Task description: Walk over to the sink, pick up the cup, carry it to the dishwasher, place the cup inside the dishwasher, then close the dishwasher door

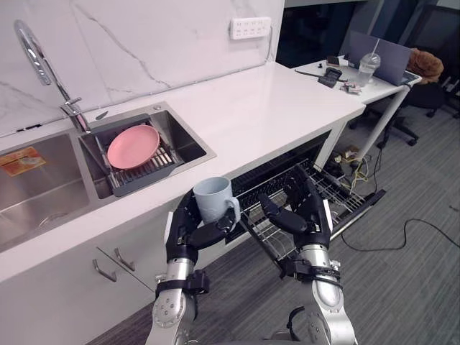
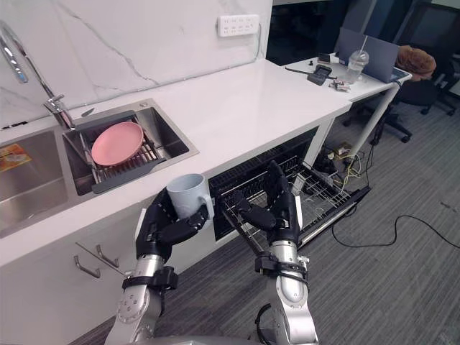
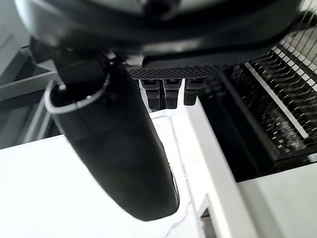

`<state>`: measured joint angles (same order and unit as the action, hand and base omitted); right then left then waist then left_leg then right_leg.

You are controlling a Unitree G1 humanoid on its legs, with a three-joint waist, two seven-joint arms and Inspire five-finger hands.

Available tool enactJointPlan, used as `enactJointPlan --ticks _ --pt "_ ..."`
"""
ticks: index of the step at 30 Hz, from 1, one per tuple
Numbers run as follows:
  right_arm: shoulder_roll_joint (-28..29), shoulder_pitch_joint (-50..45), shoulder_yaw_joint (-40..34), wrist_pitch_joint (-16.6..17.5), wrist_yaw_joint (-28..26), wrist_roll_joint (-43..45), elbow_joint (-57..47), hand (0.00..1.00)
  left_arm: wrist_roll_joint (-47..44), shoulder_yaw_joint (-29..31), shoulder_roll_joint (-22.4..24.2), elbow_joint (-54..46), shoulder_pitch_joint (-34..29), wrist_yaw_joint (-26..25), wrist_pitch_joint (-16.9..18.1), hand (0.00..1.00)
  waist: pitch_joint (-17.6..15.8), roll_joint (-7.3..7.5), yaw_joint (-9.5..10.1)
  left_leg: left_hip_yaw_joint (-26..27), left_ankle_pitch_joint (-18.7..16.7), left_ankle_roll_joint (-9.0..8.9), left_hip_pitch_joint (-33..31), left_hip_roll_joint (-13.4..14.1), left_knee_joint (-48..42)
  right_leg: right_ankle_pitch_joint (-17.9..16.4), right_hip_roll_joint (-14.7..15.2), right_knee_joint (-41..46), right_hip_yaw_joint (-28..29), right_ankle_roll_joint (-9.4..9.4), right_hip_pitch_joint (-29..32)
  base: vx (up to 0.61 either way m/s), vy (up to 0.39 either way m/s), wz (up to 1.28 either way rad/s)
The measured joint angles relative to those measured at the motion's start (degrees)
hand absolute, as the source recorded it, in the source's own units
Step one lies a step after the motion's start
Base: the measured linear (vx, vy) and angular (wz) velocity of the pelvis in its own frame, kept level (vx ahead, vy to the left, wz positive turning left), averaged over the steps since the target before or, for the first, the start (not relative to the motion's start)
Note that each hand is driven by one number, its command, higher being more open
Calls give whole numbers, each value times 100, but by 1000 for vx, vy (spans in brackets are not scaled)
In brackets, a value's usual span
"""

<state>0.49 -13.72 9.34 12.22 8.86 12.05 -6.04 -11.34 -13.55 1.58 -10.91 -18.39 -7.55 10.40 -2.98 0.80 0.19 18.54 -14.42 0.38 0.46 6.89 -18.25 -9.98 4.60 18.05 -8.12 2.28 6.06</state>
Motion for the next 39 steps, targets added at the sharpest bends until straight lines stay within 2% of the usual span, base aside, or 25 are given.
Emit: enactJointPlan --ticks 4,6,8,9,11,12,13,14,15,17,21,26,29,39 --pt "30 -25 16 -2 -6 -1 -39 90 -9 131 68 0 -11 -2 4 30 -23 -66 91 -77 -11 -32 101 165 -30 159 -171 -596 -119 -48 -414 -11 -27 9" --pt "66 -26 79 -6 -9 5 -119 90 -118 284 67 2 -26 -22 4 30 -67 -83 162 -129 -20 -49 -82 295 -596 182 -211 -814 -89 -99 -585 11 11 -10" --pt "56 -24 192 -7 -38 9 -413 90 -221 392 104 1 -89 -90 5 30 -131 -248 255 -396 3 -50 -420 496 -1724 236 -322 -933 67 -194 -831 64 0 -28" --pt "43 -13 209 -6 -37 12 -496 90 -221 409 116 -1 -101 -94 5 30 -132 -262 258 -502 18 -65 -551 497 -1985 233 -331 -949 117 -209 -864 113 78 -36" --pt "15 125 189 10 -30 14 -633 90 -221 384 107 -1 -110 -100 10 30 -138 -231 342 -986 -286 -138 -736 234 -1764 228 -262 -958 330 -214 -878 82 112 -49" --pt "10 304 117 33 -26 12 -616 90 -219 325 76 2 -109 -105 10 30 -126 -231 348 -1328 -334 -175 -817 -20 -1182 216 -178 -911 450 -168 -790 49 146 -60" --pt "-31 415 40 70 -6 10 -595 90 -217 220 89 16 -93 -107 24 30 -92 -298 330 -1538 277 -200 -783 -122 -367 186 -185 -838 531 -62 -695 49 165 -57" --pt "-23 429 17 79 -2 10 -527 90 -214 167 53 53 -76 -105 23 30 -46 -289 327 -1446 322 -222 -689 -144 -281 218 -171 -829 605 35 -698 152 173 -37" --pt "-20 388 22 55 5 9 -490 90 -211 82 -22 63 -67 -121 19 30 28 -150 305 -1358 357 -180 -602 -223 -121 244 -90 -918 648 78 -745 196 167 -26" --pt "26 393 17 44 -2 7 -491 90 -211 65 -86 63 -10 -133 16 30 71 -22 201 -1295 357 -179 -530 -291 -24 266 -19 -1040 692 112 -802 180 113 -15" --pt "69 383 22 40 -105 13 -492 90 -192 71 -161 63 34 -207 16 30 83 -12 174 -1143 366 -165 34 -358 411 277 28 -1251 826 129 -1147 98 40 -19" --pt "39 311 9 39 -295 161 -454 90 -37 87 -272 252 332 -291 16 30 143 -16 117 -1092 474 -137 268 -377 750 286 -13 -1349 928 121 -1232 42 -11 -8" --pt "27 277 11 40 -412 284 -391 90 -25 132 -281 350 429 -357 13 30 149 -16 34 -1042 561 -143 370 -378 931 310 -31 -1359 982 100 -1226 0 -25 -10" --pt "-115 177 353 39 -774 929 -318 90 227 302 -327 741 918 -465 5 30 161 -19 24 -926 660 -64 397 -433 1017 562 8 -1651 1110 149 -1271 -37 11 -8"
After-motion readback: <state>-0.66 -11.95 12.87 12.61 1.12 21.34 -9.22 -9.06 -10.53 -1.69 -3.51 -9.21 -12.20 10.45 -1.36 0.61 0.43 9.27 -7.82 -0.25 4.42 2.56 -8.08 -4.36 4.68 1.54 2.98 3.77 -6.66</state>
